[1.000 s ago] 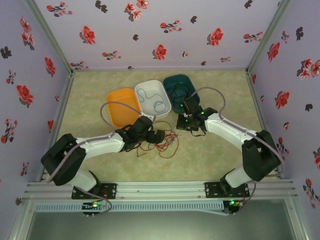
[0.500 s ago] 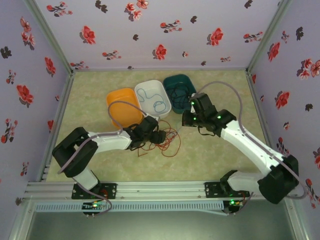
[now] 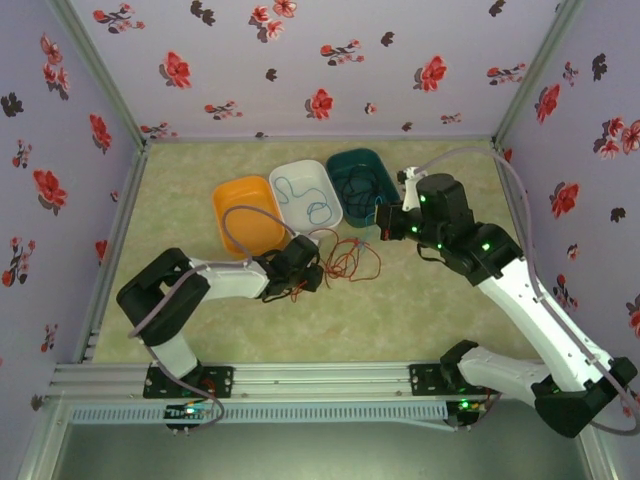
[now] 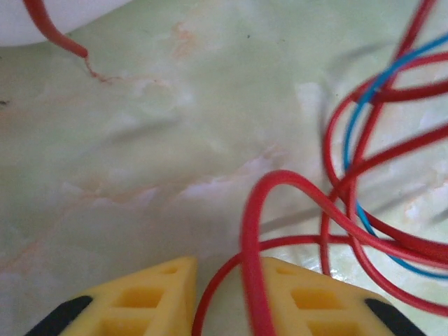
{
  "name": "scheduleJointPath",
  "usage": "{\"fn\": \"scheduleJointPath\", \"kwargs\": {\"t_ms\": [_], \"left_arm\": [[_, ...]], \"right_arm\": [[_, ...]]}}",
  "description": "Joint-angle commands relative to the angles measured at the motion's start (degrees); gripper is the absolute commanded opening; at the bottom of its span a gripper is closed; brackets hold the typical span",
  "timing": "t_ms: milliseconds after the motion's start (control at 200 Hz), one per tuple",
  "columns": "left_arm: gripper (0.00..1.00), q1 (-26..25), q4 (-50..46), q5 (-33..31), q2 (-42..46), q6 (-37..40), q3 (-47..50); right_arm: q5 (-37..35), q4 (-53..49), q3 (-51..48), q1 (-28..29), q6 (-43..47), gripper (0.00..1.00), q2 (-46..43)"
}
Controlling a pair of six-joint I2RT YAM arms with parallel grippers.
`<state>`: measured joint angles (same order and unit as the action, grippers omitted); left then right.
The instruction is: Untangle the cables
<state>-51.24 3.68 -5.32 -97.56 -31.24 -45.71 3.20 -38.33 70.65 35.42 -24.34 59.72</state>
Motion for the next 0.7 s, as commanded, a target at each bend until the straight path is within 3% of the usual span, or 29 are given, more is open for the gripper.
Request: {"fn": "scheduleJointPath", "kwargs": {"t_ms": [0, 190, 545, 695], "left_arm": [[0.20, -1.0, 0.5, 2.7, -1.4, -0.7, -0.8], [0.10, -1.4, -0.3, 2.7, -0.8, -0.8, -0.3], [0.12, -1.7, -0.5, 2.7, 7.0, 0.1, 0.0], [0.14, -2.0, -1.3, 2.8, 10.0, 0.3, 1.2]], "right_arm": [[-1.3, -2.7, 3.0, 0.4, 2.8, 0.00, -1.8], [-2.8, -5.7, 6.2, 0.4, 4.7, 0.00, -4.0], [8.8, -4.4, 8.1, 0.4, 7.6, 0.00, -8.2], [8.9, -4.8, 10.5, 0.4, 8.6, 0.00, -8.9]]}}
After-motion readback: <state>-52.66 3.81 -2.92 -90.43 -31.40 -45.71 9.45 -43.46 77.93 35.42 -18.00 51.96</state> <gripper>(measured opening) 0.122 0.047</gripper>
